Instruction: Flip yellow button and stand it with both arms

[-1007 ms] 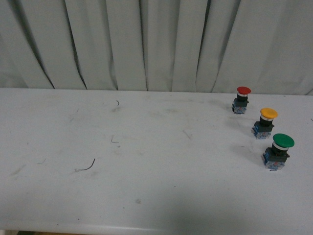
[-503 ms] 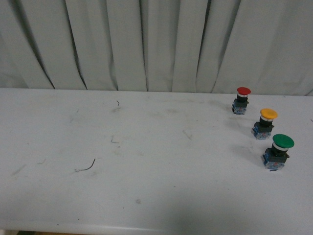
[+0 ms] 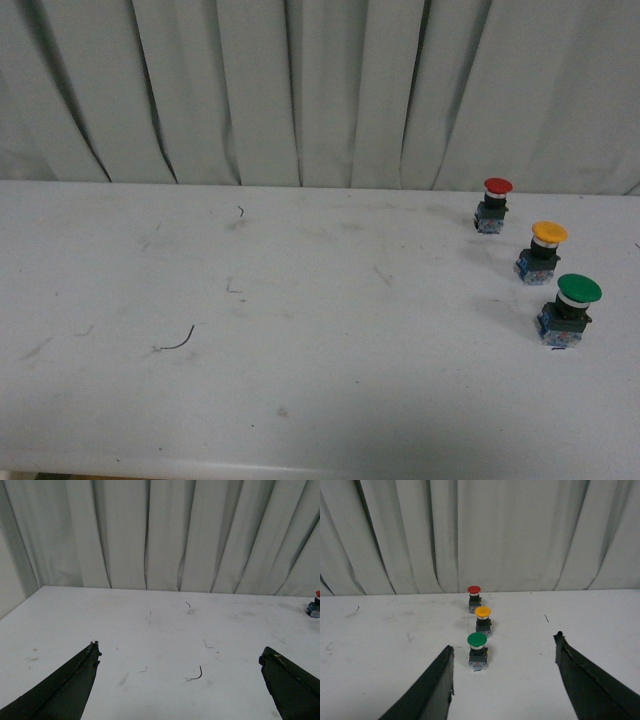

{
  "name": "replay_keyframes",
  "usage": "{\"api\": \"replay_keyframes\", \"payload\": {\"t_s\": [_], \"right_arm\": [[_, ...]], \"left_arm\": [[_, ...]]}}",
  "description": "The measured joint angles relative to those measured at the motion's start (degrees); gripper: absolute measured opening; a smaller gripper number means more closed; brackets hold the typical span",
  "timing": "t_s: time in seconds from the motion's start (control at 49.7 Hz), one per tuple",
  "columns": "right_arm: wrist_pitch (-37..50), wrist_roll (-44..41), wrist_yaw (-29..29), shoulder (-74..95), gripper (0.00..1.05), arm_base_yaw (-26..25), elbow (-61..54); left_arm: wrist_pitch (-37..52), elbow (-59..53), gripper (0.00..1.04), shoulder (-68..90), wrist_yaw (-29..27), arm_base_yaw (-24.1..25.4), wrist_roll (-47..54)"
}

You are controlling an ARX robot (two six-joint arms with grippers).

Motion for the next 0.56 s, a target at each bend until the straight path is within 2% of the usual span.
{"api": "replay_keyframes", "payload": {"t_s": [0.201, 0.282, 0.564], "right_arm": [[0.0, 0.0, 0.0, 0.0, 1.0, 0.0, 0.0], [0.0, 0.0, 0.0, 0.0, 0.97, 0.0, 0.0], [0.0, 0.0, 0.0, 0.0, 0.98, 0.0, 0.0]], "left_arm": [[0.0, 0.0, 0.98, 0.0, 0.0, 0.0, 0.0], [0.0, 0.0, 0.98, 0.0, 0.0, 0.0, 0.0], [0.0, 0.0, 0.98, 0.0, 0.0, 0.0, 0.0]]}}
